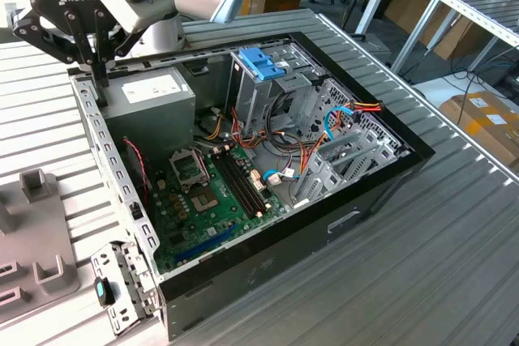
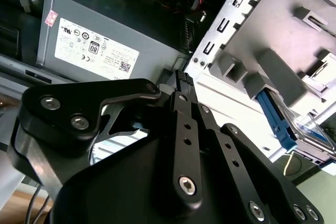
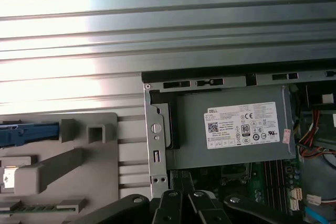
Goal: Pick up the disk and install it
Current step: 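Reach for the disk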
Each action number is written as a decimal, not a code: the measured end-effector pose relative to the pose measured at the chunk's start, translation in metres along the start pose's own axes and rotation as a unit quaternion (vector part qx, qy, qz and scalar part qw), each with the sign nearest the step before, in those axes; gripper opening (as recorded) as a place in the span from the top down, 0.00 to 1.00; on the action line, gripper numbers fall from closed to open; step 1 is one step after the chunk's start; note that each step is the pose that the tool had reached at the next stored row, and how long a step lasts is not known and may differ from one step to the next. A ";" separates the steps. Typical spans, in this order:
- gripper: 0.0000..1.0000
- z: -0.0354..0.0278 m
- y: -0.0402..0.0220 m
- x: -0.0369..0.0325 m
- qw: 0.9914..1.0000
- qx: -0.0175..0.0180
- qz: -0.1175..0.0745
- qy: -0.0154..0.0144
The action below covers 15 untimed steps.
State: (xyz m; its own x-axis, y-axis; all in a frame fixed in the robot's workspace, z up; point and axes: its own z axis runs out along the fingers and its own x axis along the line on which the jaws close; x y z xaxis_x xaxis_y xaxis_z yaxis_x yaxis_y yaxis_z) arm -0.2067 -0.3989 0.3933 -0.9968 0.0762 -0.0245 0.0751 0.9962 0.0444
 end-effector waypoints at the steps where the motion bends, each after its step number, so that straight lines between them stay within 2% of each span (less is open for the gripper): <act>1: 0.89 0.0000 0.0000 0.0003 1.000 0.000 0.000 0.000; 15: 0.89 -0.0003 -0.0006 0.0077 1.000 0.000 0.000 0.000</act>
State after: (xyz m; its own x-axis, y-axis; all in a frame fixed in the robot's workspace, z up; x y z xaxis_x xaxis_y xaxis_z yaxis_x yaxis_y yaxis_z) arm -0.2144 -0.3989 0.3933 -0.9968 0.0763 -0.0244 0.0751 0.9962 0.0443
